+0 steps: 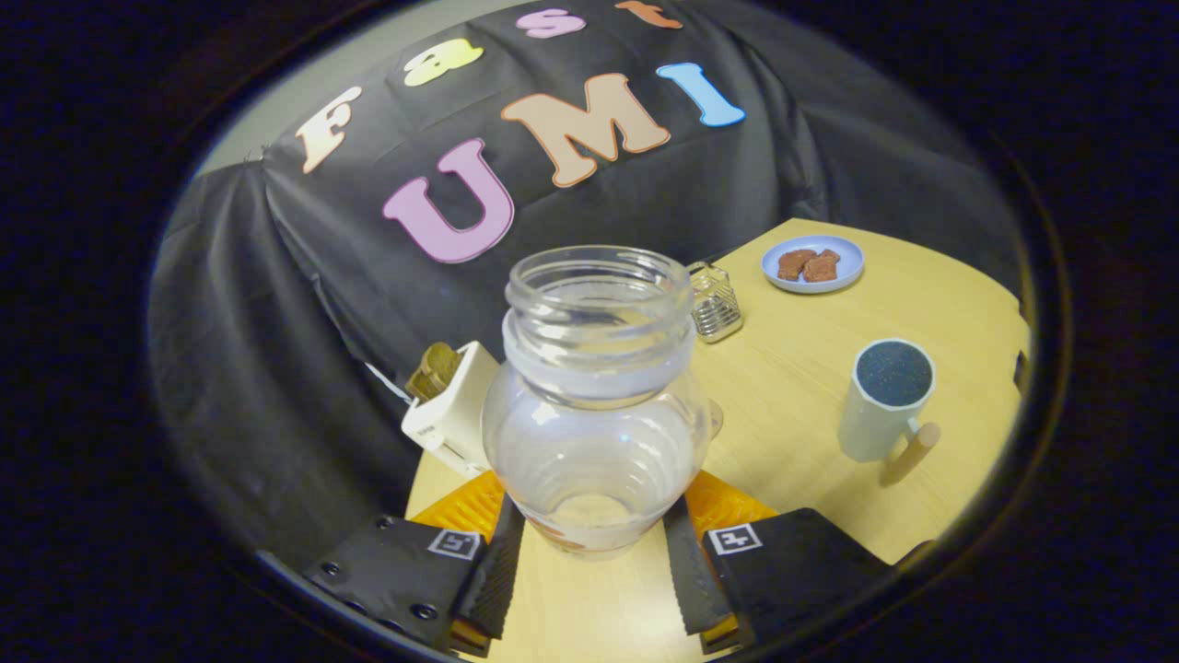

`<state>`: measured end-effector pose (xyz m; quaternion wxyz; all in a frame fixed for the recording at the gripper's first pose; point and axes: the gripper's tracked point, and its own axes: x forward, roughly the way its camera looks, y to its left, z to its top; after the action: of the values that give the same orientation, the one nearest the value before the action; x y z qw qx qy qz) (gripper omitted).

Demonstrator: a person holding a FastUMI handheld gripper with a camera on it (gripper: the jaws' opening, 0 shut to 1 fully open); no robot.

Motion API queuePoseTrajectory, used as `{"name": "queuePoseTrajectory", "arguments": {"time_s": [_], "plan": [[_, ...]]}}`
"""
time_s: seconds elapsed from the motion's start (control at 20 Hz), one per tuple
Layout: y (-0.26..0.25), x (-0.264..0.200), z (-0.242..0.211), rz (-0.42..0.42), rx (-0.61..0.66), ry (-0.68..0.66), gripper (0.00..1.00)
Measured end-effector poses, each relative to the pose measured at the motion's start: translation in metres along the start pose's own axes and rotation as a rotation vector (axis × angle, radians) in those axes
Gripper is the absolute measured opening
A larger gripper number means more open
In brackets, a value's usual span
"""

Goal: Take the bottle from table, then pour the juice into the cup, finally place the bottle on the coaster

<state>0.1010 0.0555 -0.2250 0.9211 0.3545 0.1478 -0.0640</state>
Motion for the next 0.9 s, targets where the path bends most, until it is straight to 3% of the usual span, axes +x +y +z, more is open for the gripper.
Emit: {"name": "queuePoseTrajectory", "arguments": {"time_s": [0.35,0.9], "plan": [[-0.010,0.000,0.038,0.083,0.245,-0.047,0.74],[-0.049,0.020,0.040,0.063,0.500,0.023,0.74]]}}
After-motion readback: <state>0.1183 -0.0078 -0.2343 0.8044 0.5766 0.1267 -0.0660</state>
